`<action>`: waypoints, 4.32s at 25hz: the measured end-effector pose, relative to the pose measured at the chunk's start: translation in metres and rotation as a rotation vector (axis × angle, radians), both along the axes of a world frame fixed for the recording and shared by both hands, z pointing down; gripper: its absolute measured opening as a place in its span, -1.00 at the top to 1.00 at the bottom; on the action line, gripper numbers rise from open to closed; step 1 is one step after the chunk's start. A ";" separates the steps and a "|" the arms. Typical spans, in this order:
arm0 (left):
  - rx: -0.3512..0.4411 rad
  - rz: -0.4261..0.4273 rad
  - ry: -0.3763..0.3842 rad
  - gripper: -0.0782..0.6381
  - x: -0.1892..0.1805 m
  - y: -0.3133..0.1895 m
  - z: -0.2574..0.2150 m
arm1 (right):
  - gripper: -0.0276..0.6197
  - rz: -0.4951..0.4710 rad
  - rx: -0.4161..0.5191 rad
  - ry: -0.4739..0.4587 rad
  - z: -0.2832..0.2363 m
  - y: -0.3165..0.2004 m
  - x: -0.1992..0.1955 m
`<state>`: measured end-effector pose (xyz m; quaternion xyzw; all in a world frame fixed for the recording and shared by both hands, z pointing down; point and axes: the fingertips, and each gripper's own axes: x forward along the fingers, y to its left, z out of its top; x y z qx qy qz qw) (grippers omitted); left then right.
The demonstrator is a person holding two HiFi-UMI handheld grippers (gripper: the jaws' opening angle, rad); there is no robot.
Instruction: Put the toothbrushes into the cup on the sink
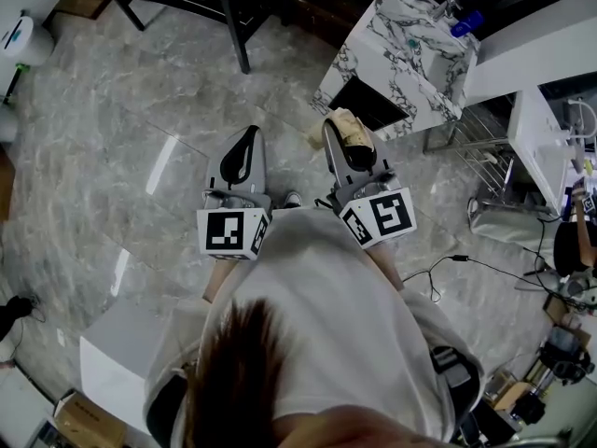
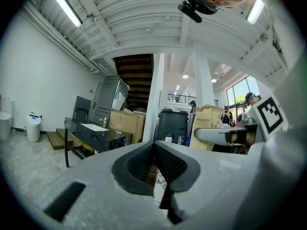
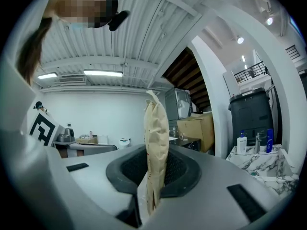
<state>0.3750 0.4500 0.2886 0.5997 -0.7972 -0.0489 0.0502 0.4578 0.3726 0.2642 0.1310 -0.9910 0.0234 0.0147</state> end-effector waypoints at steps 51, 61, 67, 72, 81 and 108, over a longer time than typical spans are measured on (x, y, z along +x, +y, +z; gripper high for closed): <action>-0.053 0.024 0.060 0.74 -0.267 -0.132 0.007 | 0.75 0.095 -0.072 0.008 0.005 -0.168 -0.239; -0.041 0.045 0.033 0.74 -0.268 -0.196 0.003 | 0.75 0.088 -0.095 -0.004 0.015 -0.221 -0.240; -0.043 0.041 0.023 0.74 -0.261 -0.216 0.002 | 0.75 0.099 -0.118 -0.003 0.022 -0.242 -0.230; -0.053 0.043 0.024 0.74 -0.260 -0.224 0.002 | 0.75 0.126 -0.141 0.000 0.026 -0.253 -0.222; -0.066 0.068 0.036 0.74 -0.268 -0.247 0.005 | 0.75 0.170 -0.156 0.016 0.034 -0.275 -0.224; -0.064 0.248 0.009 0.74 -0.434 -0.354 0.002 | 0.75 0.370 -0.131 0.033 0.023 -0.368 -0.359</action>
